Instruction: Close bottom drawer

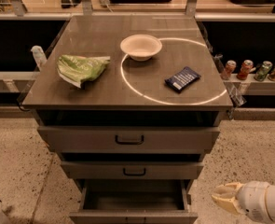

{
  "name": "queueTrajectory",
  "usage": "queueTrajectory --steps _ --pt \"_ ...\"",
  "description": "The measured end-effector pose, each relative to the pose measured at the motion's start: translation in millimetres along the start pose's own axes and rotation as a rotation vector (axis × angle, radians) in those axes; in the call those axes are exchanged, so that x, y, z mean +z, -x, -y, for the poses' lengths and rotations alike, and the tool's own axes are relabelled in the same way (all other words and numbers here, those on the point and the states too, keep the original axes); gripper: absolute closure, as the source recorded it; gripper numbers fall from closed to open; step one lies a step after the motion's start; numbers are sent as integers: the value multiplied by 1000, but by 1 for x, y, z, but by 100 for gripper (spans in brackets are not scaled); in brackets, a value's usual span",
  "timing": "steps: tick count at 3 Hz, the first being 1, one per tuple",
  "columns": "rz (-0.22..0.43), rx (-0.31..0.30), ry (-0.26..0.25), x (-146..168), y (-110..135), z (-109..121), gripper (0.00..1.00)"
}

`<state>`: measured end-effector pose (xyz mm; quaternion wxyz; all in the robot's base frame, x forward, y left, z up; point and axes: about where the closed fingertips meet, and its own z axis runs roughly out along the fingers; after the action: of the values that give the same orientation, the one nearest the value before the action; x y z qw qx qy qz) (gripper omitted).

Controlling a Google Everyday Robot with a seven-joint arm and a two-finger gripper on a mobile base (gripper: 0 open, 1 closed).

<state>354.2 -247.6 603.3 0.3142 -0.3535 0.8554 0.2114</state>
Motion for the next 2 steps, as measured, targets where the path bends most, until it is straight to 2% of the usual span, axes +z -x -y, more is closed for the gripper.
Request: queueTrajectory --steps 1,2 --pt "23 78 6 31 -45 12 100" --pt "34 147 45 58 -79 24 100"
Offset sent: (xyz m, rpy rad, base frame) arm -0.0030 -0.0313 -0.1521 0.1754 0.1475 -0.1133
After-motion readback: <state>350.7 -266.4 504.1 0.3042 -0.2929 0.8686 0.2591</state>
